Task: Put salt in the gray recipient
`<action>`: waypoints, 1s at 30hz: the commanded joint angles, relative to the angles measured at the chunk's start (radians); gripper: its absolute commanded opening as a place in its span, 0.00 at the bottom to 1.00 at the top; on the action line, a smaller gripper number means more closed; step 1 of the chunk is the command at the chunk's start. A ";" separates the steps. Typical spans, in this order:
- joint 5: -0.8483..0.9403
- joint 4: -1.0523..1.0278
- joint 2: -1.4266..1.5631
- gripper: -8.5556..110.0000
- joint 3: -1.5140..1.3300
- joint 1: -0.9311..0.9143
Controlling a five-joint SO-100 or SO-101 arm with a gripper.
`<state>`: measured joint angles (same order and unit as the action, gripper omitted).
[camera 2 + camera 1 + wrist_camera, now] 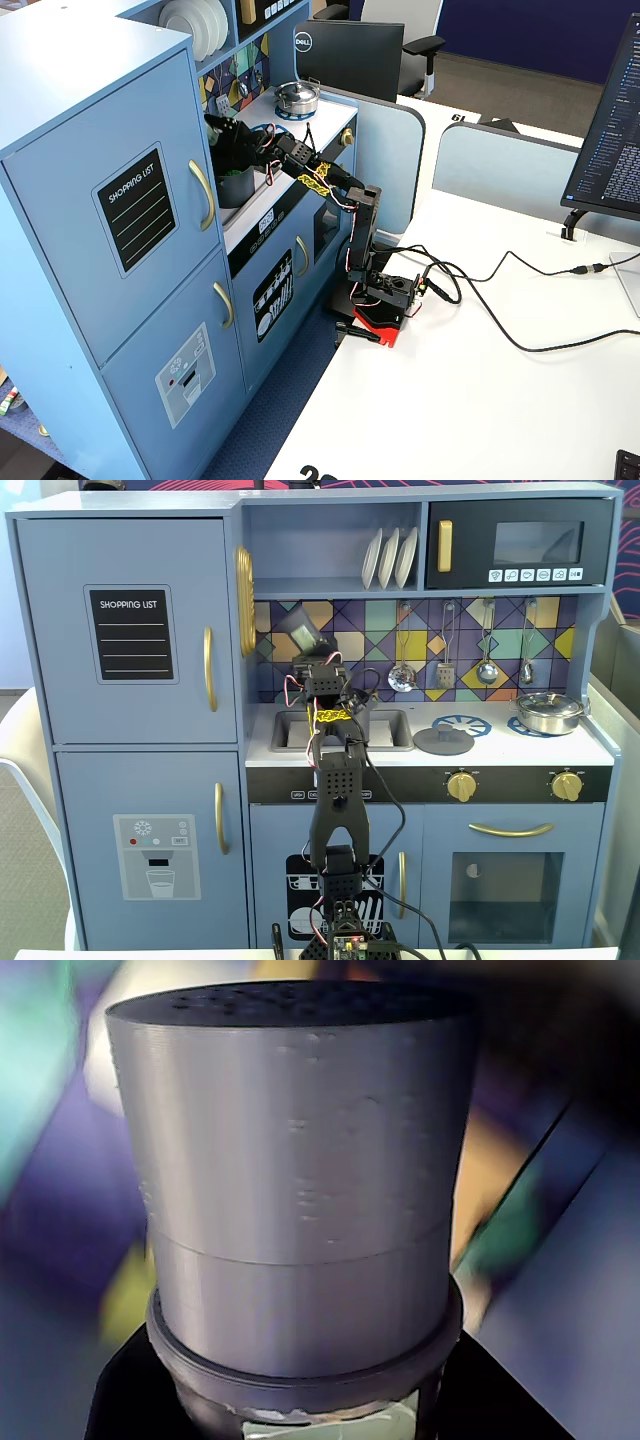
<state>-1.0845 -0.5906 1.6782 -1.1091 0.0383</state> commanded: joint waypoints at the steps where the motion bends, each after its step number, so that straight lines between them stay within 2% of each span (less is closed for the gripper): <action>1: -0.048 -0.341 -0.041 0.07 0.273 -0.026; 3: -0.049 -0.252 0.008 0.07 0.156 -0.028; 6: 0.028 0.153 0.147 0.07 -0.133 -0.028; 7: 0.048 0.209 0.156 0.07 -0.155 -0.023; 8: 0.049 0.176 0.147 0.07 -0.123 -0.020; 12: -0.035 -0.272 -0.003 0.07 0.199 -0.023; 13: -0.046 -0.305 -0.014 0.07 0.216 -0.025; 15: -0.034 -0.210 0.029 0.07 0.114 -0.028; 18: 0.081 0.236 0.178 0.07 -0.196 -0.025; 19: 0.114 0.265 0.189 0.07 -0.204 -0.018; 21: 0.155 0.183 0.186 0.07 -0.153 -0.015; 25: 0.414 0.110 0.216 0.07 -0.150 -0.060; 27: 0.641 0.089 0.239 0.07 -0.146 -0.110; 30: 1.077 0.031 0.258 0.07 -0.097 -0.210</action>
<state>-0.5170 -0.5262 1.8438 -1.2747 -0.0629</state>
